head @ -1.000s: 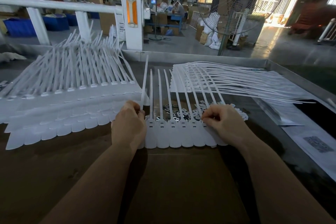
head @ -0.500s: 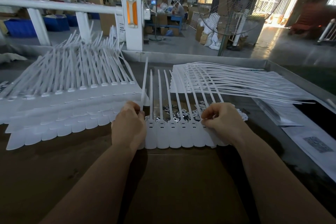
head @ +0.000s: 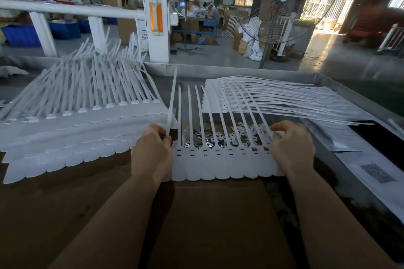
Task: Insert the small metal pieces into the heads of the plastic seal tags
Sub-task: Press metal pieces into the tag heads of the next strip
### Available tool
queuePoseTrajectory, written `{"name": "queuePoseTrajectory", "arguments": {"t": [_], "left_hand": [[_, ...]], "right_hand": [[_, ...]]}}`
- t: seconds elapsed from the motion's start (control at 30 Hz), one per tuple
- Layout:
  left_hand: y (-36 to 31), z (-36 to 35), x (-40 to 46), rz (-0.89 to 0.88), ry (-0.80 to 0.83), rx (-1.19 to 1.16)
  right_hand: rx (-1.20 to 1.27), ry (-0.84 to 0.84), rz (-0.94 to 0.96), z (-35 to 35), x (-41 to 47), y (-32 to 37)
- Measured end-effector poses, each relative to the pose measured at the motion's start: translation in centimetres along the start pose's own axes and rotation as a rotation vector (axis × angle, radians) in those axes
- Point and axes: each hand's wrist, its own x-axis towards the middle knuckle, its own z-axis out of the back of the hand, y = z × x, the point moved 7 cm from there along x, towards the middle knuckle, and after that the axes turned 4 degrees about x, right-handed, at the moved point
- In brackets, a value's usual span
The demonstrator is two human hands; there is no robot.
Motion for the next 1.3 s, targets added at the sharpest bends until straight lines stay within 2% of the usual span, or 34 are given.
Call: {"name": "queuePoseTrajectory", "arguments": {"t": [0.17,0.27,0.37,0.67,0.8,0.93,1.03,1.13,1.3], "left_hand": [[0.0,0.0,0.0,0.002,-0.003,-0.005],[0.1,0.0,0.1,0.000,-0.008,-0.006],[0.2,0.0,0.1,-0.007,-0.017,-0.007],[0.3,0.0,0.0,-0.007,-0.011,0.003],[0.3,0.0,0.0,-0.005,-0.013,0.002],[0.2,-0.1,0.1,0.002,-0.016,0.003],[0.3,-0.1,0.2,0.003,-0.024,0.002],[0.5,-0.1,0.2,-0.002,-0.024,-0.002],[0.3,-0.1,0.2,-0.014,-0.030,-0.006]], "right_hand": [[-0.129,0.064,-0.081,-0.3,0.3,-1.7],[-0.177,0.087,-0.048,-0.8,0.6,-2.1],[-0.161,0.070,-0.006,-0.9,0.9,-2.3],[-0.111,-0.017,-0.034,-0.4,1.2,-2.7],[-0.119,-0.056,0.034,0.1,1.0,-1.9],[0.011,-0.086,0.166,0.6,0.5,-0.1],[0.183,0.018,0.235,0.2,-0.1,1.2],[0.213,0.178,0.308,-0.9,-0.7,2.3],[0.173,0.132,0.339,-0.7,-0.9,2.4]]}}
